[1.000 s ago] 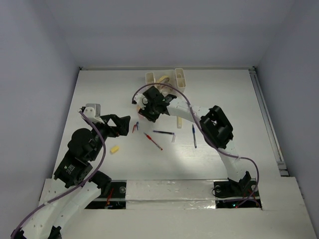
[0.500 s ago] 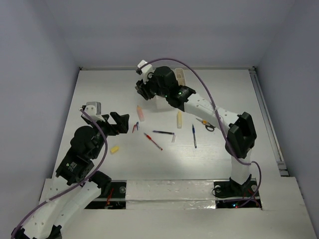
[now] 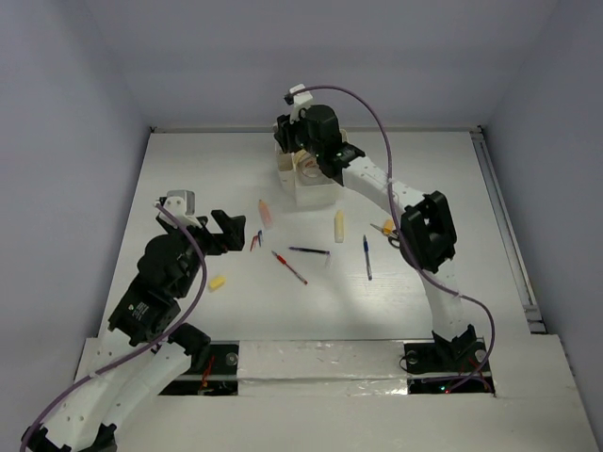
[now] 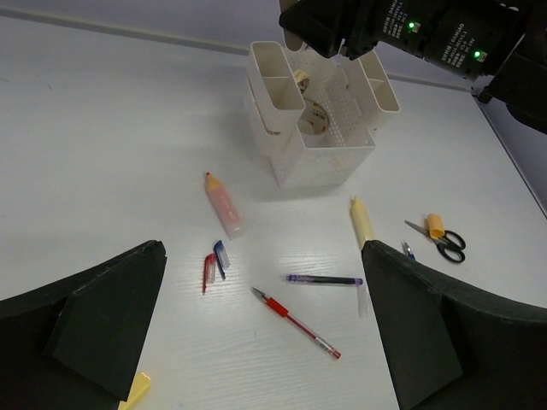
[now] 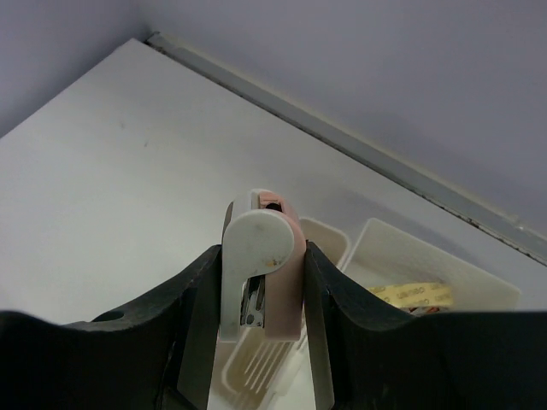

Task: Sort the stationery into containers
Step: Place the stapler in the storage box.

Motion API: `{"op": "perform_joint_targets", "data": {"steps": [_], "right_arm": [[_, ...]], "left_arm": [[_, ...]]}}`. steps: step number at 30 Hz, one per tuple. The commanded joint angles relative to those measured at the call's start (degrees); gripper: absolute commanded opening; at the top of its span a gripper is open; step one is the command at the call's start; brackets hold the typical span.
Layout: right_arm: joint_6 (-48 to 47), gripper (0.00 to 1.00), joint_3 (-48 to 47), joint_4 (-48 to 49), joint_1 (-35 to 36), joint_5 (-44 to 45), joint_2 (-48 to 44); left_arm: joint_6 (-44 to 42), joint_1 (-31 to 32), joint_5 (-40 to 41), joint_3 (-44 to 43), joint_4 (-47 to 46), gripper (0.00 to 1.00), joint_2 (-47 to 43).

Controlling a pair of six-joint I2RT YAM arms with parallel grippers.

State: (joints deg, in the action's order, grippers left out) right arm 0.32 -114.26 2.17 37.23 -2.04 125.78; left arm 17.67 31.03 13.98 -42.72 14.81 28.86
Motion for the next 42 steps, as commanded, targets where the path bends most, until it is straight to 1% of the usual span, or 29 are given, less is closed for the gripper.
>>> {"op": "perform_joint_targets", "data": {"steps": [1,6,17,27,31,42], "right_arm": [[1.3,0.32,-5.0,7.2,-1.7,-2.0,1.0],[1.6,0.32,-7.9,8.2,-3.7,-5.9,4.5],[4.9,0.31,-11.4,12.1,-4.3,-12.5,10.2],[7.9,0.31,-11.0,14.5,-5.9,-15.2,11.9],[10.7,0.31,-8.1,17.4,-6.6,-16.6,11.2],[13.0,0.33,-8.6,18.1,-7.7,-19.8,13.1]], "left_arm": [[-0.4,-0.2,0.6,0.2,-2.2,0.99,0.6],[-0.5,-0.2,0.7,0.1,-2.2,0.99,1.5],[-0.7,-0.7,0.8,0.0,-2.3,0.99,1.9],[-0.7,-1.2,0.9,0.0,-2.3,0.99,2.3],[-0.7,-1.2,0.8,0.0,-2.4,0.99,2.2],[-0.8,-1.2,0.4,0.0,-2.7,0.99,2.3]]}}
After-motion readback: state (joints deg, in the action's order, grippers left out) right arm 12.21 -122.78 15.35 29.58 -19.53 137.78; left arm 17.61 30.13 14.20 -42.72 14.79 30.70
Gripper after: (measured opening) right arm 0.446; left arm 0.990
